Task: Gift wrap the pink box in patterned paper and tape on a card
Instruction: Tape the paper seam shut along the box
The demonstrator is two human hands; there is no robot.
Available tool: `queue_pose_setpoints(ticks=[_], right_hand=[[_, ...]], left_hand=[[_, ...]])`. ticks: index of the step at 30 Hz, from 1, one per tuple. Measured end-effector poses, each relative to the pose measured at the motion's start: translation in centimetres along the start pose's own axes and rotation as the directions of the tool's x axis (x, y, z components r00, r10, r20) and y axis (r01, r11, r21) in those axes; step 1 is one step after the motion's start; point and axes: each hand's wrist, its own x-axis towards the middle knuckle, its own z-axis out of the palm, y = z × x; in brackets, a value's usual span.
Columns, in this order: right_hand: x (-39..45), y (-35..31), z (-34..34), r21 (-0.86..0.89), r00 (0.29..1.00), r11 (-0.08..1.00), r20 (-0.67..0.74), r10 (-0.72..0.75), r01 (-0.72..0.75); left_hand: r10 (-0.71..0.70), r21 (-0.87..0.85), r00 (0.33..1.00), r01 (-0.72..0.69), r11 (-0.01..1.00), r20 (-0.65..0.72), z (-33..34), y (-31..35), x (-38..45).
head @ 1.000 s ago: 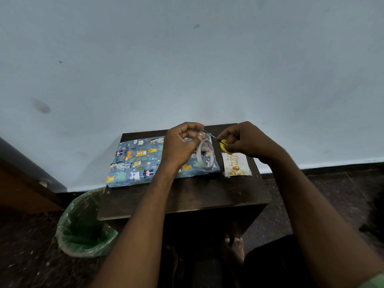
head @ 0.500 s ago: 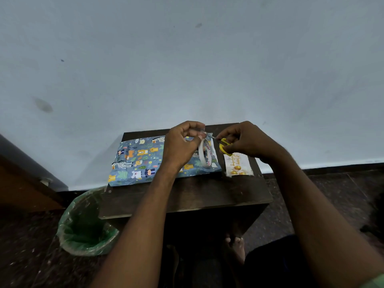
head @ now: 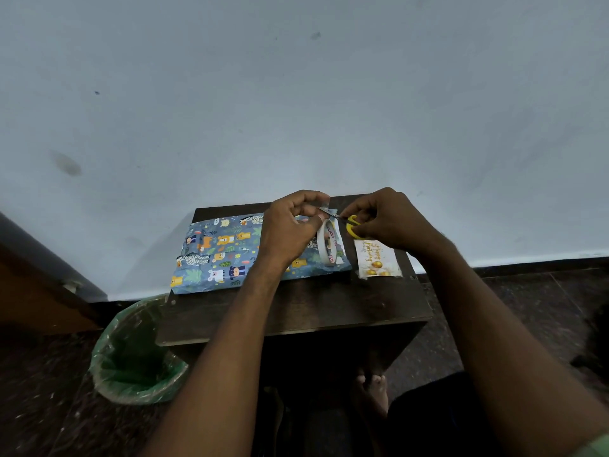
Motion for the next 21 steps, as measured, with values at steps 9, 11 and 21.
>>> queue_pose_setpoints(ticks=[9, 11, 21], right_hand=[[0.0, 0.7, -0.2, -0.072, 0.998, 0.995, 0.003, 0.068, -0.068], [0.1, 1.0, 0.2, -0.126, 0.992, 0.984, -0.023, 0.125, -0.127], [-0.2, 0.6, 4.0, -0.550, 0.976, 0.808, -0.094, 0.194, -0.213]], left_hand=[[-0.074, -0.038, 0.997, 0.074, 0.997, -0.012, 0.0, -0.7, 0.2], [-0.074, -0.057, 0.997, 0.074, 0.996, -0.001, -0.1, -0.6, 0.3], [-0.056, -0.126, 0.997, 0.062, 0.990, 0.052, 0.4, 0.0, 0.1]])
